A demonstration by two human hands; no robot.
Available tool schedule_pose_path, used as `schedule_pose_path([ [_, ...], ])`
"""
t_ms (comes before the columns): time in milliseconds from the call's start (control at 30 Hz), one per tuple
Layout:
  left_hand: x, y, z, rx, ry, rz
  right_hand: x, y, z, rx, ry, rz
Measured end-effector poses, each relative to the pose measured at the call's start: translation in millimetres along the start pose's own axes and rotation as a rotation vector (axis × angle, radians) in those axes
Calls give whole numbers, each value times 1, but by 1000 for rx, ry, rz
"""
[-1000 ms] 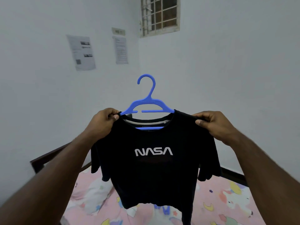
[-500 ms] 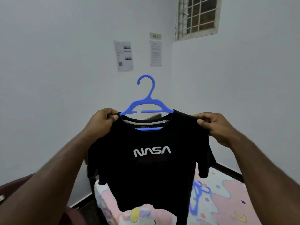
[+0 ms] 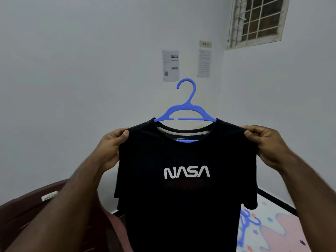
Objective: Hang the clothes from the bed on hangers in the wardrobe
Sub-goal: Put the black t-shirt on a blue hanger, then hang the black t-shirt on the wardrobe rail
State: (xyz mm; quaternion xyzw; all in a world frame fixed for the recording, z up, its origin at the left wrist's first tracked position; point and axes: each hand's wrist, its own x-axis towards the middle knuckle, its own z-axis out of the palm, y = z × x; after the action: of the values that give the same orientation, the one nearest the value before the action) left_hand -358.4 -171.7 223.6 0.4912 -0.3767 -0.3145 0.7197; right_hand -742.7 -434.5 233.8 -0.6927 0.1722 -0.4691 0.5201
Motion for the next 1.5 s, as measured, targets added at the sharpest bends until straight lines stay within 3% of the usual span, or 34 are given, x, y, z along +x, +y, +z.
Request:
schedule_pose_path([
  [233, -25, 7, -2, -45, 142, 66, -4, -14, 6, -42, -85, 4],
  [767, -207, 47, 32, -86, 507, 211, -31, -18, 48, 399, -404, 165],
  [1000, -325, 93, 28, -6, 625, 300, -64, -41, 122, 527, -621, 205],
  [1333, -494, 147, 7, 120, 958, 450, -142, -126, 250, 586, -894, 132],
  [1500, -591, 165, -15, 159, 1066, 454, -207, -168, 314, 770, -986, 259],
])
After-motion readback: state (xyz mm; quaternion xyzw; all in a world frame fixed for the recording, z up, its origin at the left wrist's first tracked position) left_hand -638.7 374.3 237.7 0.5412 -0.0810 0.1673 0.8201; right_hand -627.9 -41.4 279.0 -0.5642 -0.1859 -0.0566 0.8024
